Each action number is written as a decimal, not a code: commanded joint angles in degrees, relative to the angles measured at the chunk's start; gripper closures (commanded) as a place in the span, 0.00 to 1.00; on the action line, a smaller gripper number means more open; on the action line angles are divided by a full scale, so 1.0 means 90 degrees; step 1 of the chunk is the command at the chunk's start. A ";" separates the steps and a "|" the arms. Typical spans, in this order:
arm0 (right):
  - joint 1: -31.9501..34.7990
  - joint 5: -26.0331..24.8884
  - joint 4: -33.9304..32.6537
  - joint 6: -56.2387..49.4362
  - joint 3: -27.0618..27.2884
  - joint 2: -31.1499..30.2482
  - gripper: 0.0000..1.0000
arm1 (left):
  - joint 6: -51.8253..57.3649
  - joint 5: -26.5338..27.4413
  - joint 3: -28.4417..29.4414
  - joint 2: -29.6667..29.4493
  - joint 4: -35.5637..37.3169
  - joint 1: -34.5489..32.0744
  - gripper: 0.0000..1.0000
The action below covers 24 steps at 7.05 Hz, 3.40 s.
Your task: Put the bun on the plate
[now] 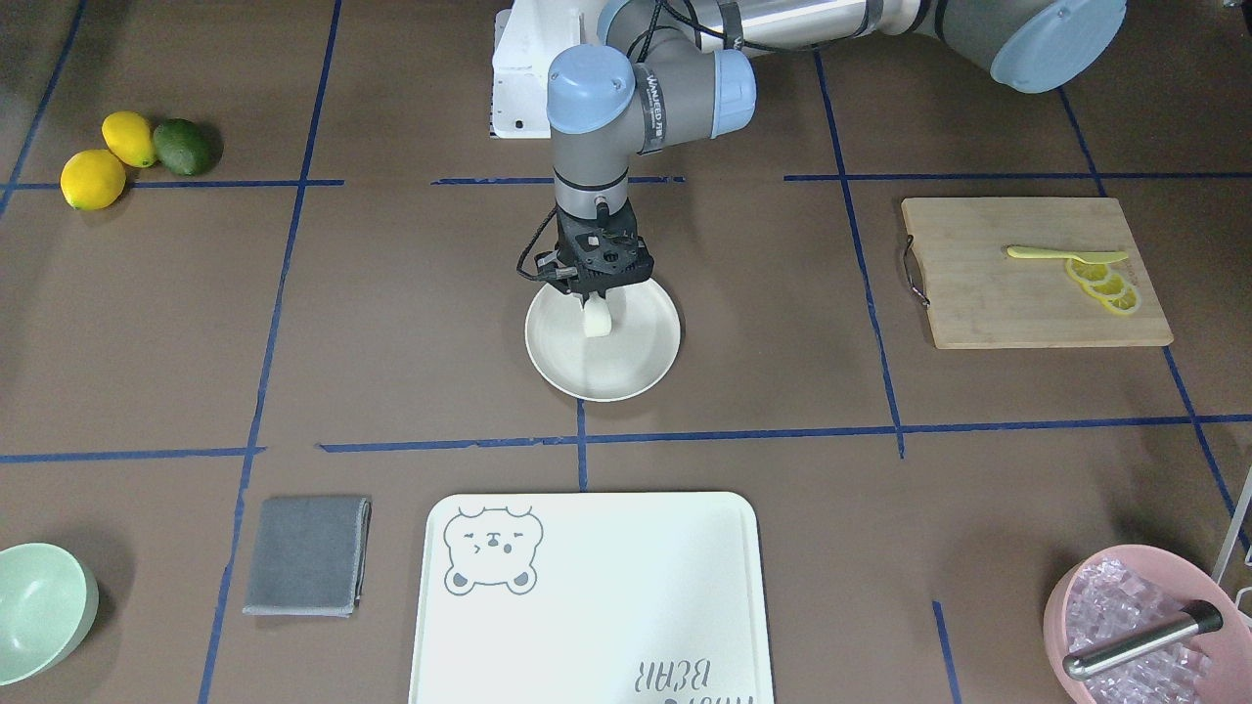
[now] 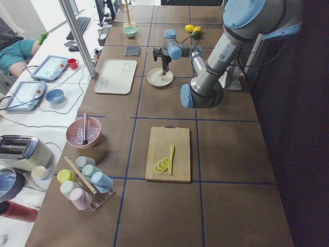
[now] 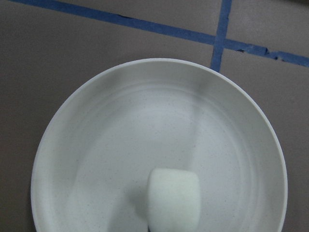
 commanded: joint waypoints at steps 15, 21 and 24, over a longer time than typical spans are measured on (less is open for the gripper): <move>-0.0068 0.0061 0.0008 0.0620 -0.0020 0.0354 0.00 | 0.6429 -0.2813 -0.2769 0.3345 0.1871 -0.3879 0.00; -0.0098 0.0022 0.0008 0.0620 -0.0010 0.0482 0.00 | 1.1182 -0.3599 -0.1135 0.4815 0.2350 -0.7174 0.00; -0.0088 0.0032 0.0027 0.0620 0.0019 0.0472 0.00 | 1.1166 -0.3805 -0.0203 0.4835 0.1942 -0.7177 0.00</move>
